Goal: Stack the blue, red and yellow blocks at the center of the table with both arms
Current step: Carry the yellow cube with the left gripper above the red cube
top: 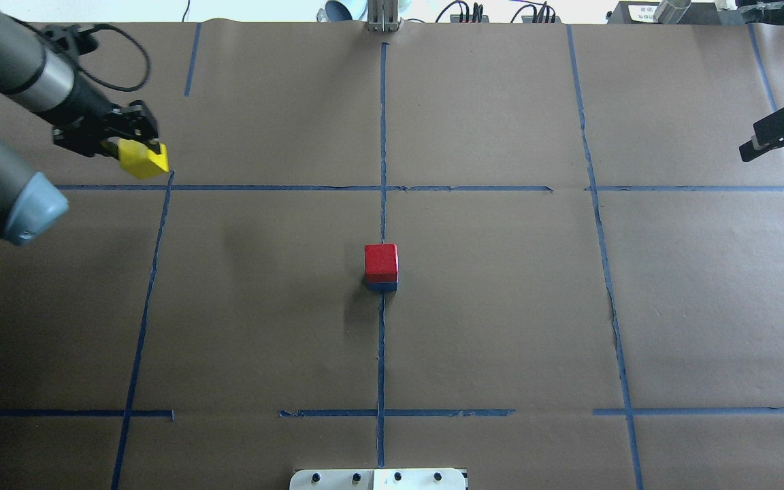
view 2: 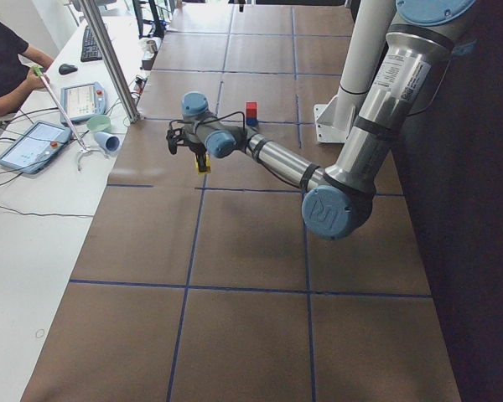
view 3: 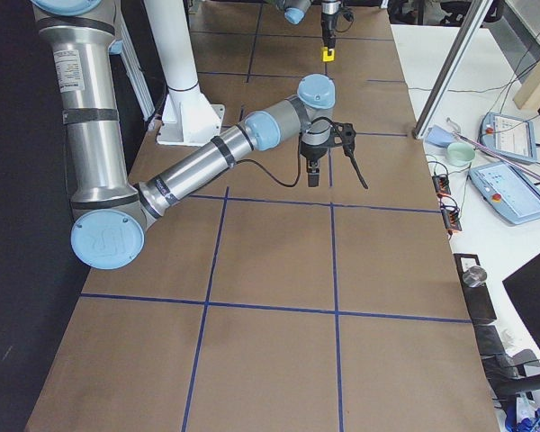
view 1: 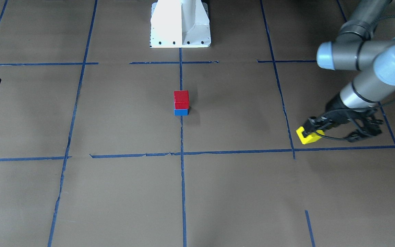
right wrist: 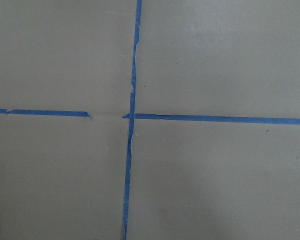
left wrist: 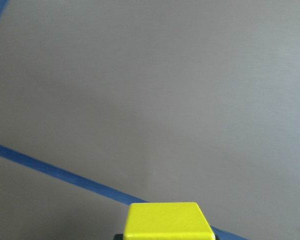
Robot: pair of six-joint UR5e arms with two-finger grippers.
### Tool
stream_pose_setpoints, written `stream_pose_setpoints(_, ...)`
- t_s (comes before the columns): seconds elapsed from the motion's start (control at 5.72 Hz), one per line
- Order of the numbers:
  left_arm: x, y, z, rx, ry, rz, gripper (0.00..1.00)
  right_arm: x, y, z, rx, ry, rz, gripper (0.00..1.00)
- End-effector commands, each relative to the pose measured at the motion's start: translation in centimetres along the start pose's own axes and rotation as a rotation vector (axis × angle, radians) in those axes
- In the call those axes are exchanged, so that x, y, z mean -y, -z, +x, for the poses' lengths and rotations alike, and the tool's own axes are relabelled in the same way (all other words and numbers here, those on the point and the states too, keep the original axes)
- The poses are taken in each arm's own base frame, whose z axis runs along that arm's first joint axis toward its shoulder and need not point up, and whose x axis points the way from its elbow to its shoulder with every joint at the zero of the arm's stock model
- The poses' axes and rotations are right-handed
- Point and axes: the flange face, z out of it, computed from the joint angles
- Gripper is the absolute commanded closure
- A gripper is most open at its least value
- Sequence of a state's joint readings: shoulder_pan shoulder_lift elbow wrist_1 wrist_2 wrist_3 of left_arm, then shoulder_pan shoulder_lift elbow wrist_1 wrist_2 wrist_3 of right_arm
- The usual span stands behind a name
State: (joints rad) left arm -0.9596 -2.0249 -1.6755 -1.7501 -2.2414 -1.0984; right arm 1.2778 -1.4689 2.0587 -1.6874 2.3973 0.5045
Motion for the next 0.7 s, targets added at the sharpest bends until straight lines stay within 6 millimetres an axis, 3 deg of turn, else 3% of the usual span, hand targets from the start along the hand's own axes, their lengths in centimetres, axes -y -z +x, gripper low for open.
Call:
stream_pose_setpoints(0.0,-9.5,2.7,16.3,0.06,-0.105,-0.036,1.0,0.0,0.2,2.1,-0.011,-0.004,0.0,0.0)
stream_pose_setpoints(0.17,-13.5,1.4,21.7,0.088,-0.104,-0.053,1.0,-0.3,0.0,2.8,-0.018,0.006,-0.005,0.0)
stream_pose_setpoints(0.35,-14.7,-0.3,27.0,0.108,-0.125,-0.053,1.0,-0.2,-0.3,3.1,-0.021,0.005,-0.009,0.0)
stream_pose_setpoints(0.52,-14.4,-2.8,30.2,0.155,-0.121,-0.061,1.0,-0.3,-0.3,3.1,-0.021,0.005,-0.008,0.0)
